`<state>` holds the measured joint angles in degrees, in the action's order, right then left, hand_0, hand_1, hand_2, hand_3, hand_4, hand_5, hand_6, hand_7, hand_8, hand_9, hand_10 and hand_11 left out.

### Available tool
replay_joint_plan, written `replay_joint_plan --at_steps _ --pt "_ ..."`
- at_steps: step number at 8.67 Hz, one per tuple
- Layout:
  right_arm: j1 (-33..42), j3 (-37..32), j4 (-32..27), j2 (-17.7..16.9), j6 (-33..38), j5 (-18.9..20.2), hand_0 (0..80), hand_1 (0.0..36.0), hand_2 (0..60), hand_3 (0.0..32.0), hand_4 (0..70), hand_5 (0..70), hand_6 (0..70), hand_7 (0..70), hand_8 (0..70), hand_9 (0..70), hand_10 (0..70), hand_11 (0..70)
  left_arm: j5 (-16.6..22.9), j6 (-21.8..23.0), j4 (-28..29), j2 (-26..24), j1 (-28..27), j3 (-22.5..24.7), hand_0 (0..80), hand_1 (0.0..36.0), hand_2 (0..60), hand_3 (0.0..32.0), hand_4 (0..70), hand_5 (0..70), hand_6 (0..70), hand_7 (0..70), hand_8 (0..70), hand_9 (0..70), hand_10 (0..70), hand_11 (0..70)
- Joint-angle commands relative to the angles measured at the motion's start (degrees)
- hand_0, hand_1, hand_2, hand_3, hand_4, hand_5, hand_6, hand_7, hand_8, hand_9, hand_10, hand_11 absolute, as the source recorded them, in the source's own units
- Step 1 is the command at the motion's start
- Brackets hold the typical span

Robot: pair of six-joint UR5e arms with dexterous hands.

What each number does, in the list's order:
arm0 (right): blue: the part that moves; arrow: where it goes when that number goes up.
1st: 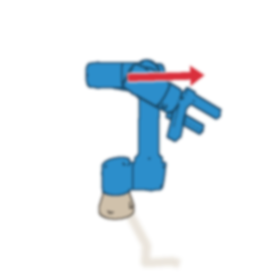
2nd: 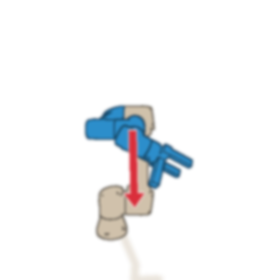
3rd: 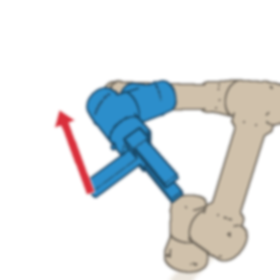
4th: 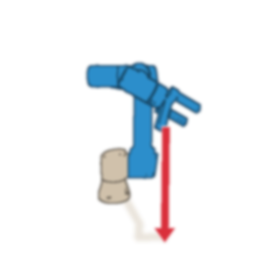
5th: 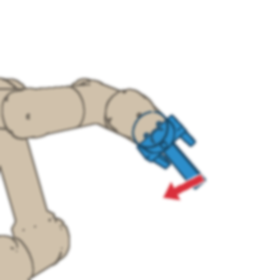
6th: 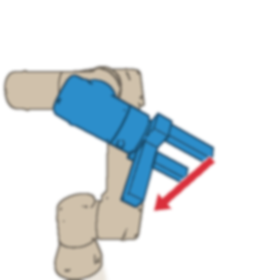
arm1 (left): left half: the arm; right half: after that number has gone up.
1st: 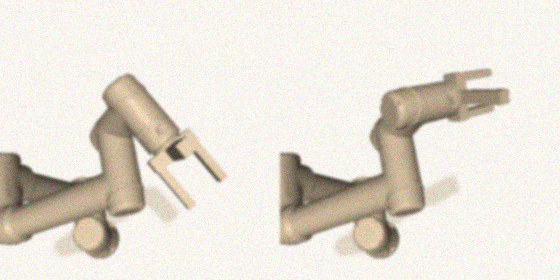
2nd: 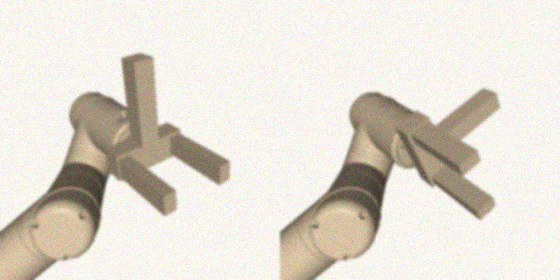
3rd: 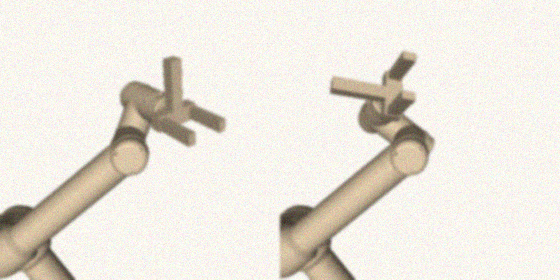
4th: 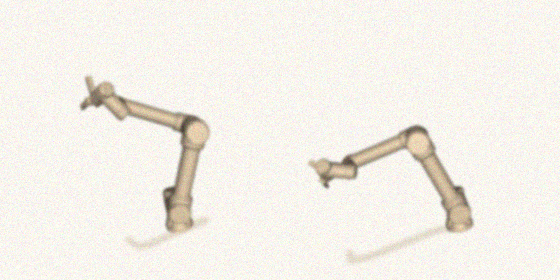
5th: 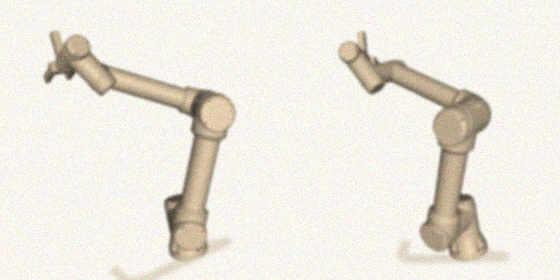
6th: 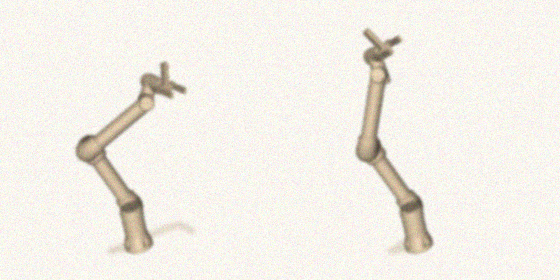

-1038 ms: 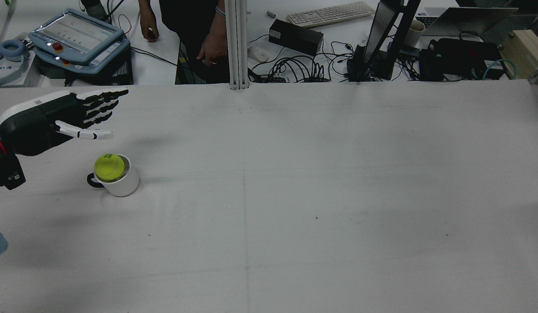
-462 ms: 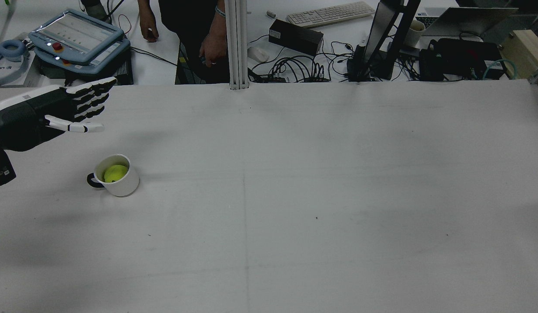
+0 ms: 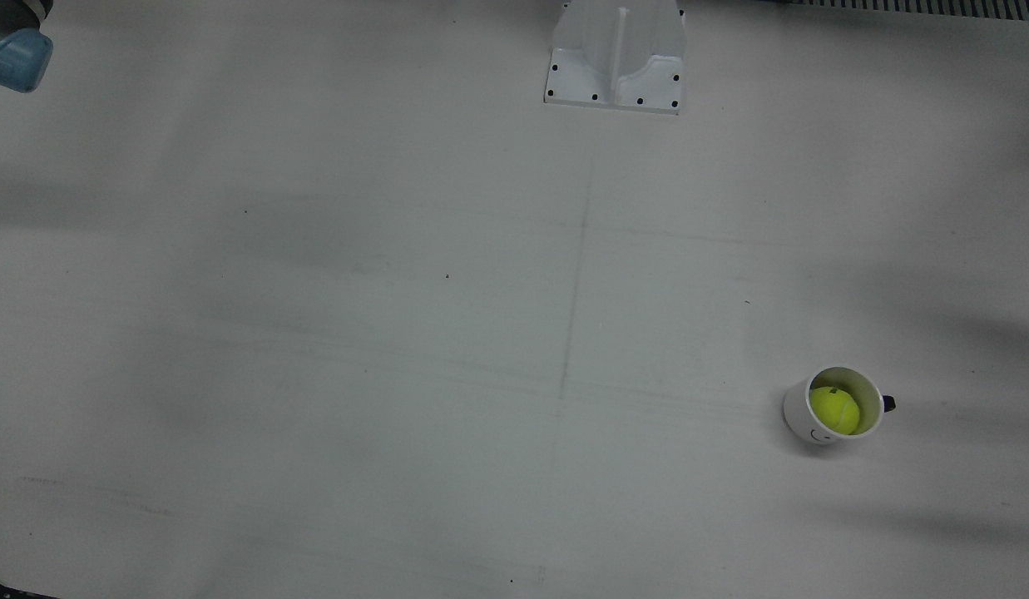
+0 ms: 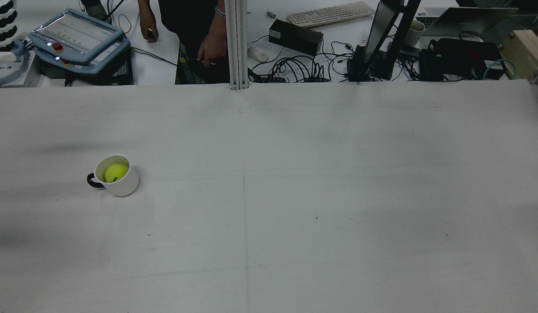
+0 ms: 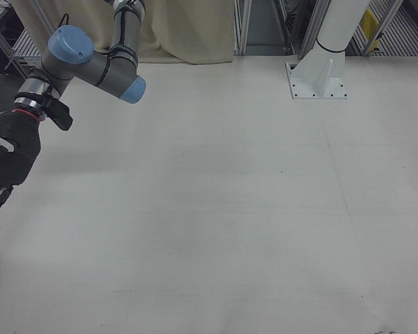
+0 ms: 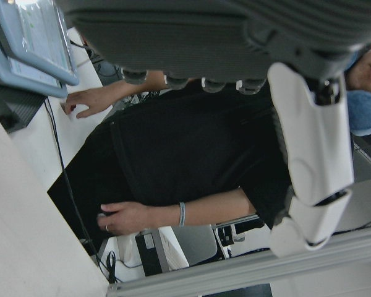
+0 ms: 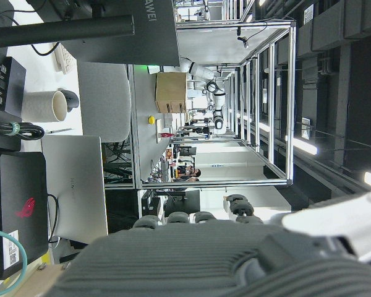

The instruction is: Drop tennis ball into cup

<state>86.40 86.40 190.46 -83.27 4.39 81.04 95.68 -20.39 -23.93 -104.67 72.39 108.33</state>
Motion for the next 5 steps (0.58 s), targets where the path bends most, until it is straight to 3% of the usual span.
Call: replay_joint_plan --at_steps 1,5 --pt "0.0 0.0 0.0 0.0 0.0 0.0 0.0 0.0 0.0 0.0 0.0 0.0 0.0 0.0 0.0 0.0 0.0 0.0 1.1 -0.1 -0.2 0.0 8.1 -3.7 52.1 30.3 37.3 0.0 0.0 6.0 0.0 0.0 0.0 0.0 0.0 0.0" --pt "0.0 0.1 0.1 0.0 0.0 0.0 0.0 0.0 0.0 0.0 0.0 0.0 0.0 0.0 0.0 0.0 0.0 0.0 1.3 0.3 -0.1 2.7 9.3 -3.1 53.2 32.0 39.6 0.0 0.0 6.5 0.0 0.0 0.0 0.0 0.0 0.0"
